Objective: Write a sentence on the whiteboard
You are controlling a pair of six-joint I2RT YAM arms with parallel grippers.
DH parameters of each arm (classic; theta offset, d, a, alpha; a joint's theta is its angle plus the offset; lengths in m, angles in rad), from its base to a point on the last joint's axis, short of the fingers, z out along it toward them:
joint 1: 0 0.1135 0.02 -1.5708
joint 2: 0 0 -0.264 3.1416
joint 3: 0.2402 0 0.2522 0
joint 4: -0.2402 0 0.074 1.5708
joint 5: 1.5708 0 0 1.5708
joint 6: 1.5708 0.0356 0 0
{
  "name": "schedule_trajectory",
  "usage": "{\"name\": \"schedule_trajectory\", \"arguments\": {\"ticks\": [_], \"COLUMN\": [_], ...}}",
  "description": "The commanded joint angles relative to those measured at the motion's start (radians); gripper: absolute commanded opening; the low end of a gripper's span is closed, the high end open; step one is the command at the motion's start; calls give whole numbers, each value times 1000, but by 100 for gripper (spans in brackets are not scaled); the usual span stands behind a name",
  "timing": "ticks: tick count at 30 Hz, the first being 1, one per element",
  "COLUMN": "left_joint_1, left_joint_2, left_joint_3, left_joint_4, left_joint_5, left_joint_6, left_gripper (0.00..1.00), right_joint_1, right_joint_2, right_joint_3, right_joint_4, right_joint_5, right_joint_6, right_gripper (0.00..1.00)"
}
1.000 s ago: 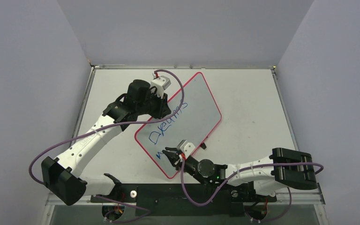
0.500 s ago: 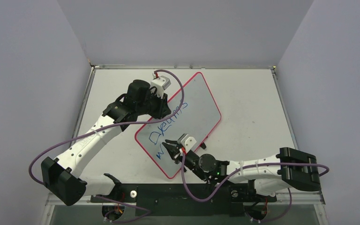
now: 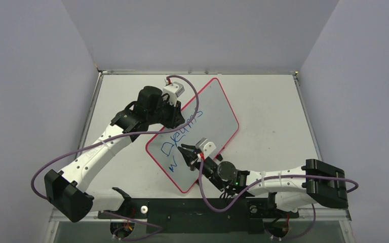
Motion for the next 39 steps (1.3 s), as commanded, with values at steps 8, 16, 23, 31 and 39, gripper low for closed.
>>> {"name": "schedule_trajectory", "arguments": {"ticks": [8,16,23,31,39], "left_joint_1": [8,8,8,8,8], "left_joint_2": [-31,-35,-37,-36,-41], "left_joint_3": [-3,-4,-4,-3,-4], "left_joint_4": [101,102,101,101,103], "left_joint_5": [-103,-105,-108,-108,-108], "left_joint_6": [96,97,97,97,97], "left_gripper": [0,0,0,0,0], "right_joint_1": [-41,-40,-22,3,30], "right_joint_2": [49,47,46,24,8], "right_joint_3": [38,-8,-39,-91,-131], "right_joint_4": [29,33,31,16,-1], "right_joint_5": [-44,-40,-27,-1,26], "right_joint_6": [49,90,118,164,192], "right_gripper": [0,0,0,0,0]}}
